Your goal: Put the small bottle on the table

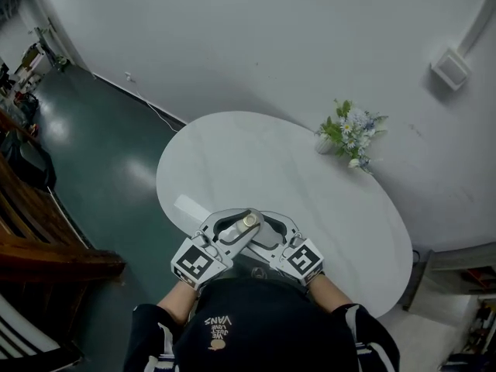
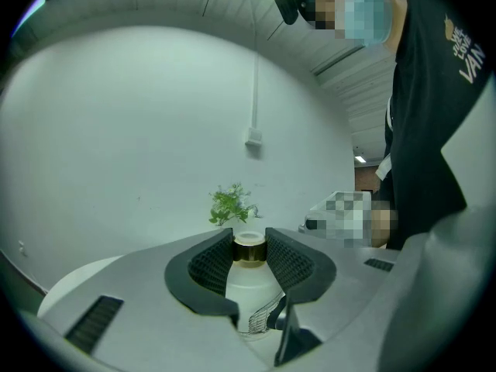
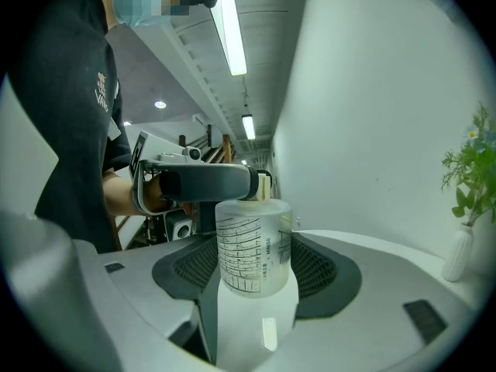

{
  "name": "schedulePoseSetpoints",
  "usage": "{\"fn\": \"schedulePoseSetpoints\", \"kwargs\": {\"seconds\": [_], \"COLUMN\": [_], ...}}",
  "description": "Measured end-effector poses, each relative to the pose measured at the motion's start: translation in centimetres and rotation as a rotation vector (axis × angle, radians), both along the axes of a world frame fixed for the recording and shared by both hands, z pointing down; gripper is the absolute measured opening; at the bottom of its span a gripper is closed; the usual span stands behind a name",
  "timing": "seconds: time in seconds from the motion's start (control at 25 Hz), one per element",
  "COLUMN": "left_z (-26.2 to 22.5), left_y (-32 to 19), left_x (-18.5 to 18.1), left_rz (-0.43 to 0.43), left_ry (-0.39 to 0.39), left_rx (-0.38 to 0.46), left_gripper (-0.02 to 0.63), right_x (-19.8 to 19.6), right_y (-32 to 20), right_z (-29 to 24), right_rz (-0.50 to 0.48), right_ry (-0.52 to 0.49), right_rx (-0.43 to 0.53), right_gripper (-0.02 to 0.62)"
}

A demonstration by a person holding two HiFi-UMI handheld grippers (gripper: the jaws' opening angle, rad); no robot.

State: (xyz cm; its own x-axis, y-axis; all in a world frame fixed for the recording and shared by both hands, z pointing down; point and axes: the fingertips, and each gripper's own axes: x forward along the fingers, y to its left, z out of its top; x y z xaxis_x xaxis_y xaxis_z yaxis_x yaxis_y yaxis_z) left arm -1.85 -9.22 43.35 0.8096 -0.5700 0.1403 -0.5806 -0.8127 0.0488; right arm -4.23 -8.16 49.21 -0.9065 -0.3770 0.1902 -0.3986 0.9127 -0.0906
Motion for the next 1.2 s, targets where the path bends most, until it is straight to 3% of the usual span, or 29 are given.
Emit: {"fn": "schedulePoseSetpoints", "kwargs": {"seconds": [0.48, 0.76, 1.2], "left_z": [2.5, 5.1, 10.7], "left_y": [-8.6, -15.0, -22.8], "left_x": [-3.4, -5.3, -5.7], "left_rz": [0.162, 0.153, 0.137], "left_ry": [-0.027, -0.022, -0.055], "left_rx": [-0.013, 0.017, -0.024], "left_gripper": [0.147, 0.147, 0.147], "right_x": [-1.3, -0.2, 1.2], "right_y": [-7.6, -10.2, -11.1], "right_z": [2.2, 3.6, 5.9], "right_rz": [0.278, 0.419, 0.612], "right_ry": [0.001, 0.026, 0.025], "right_rx": [-0.095, -0.133, -0.218], "right_gripper": [0.262, 0.262, 0.262]}}
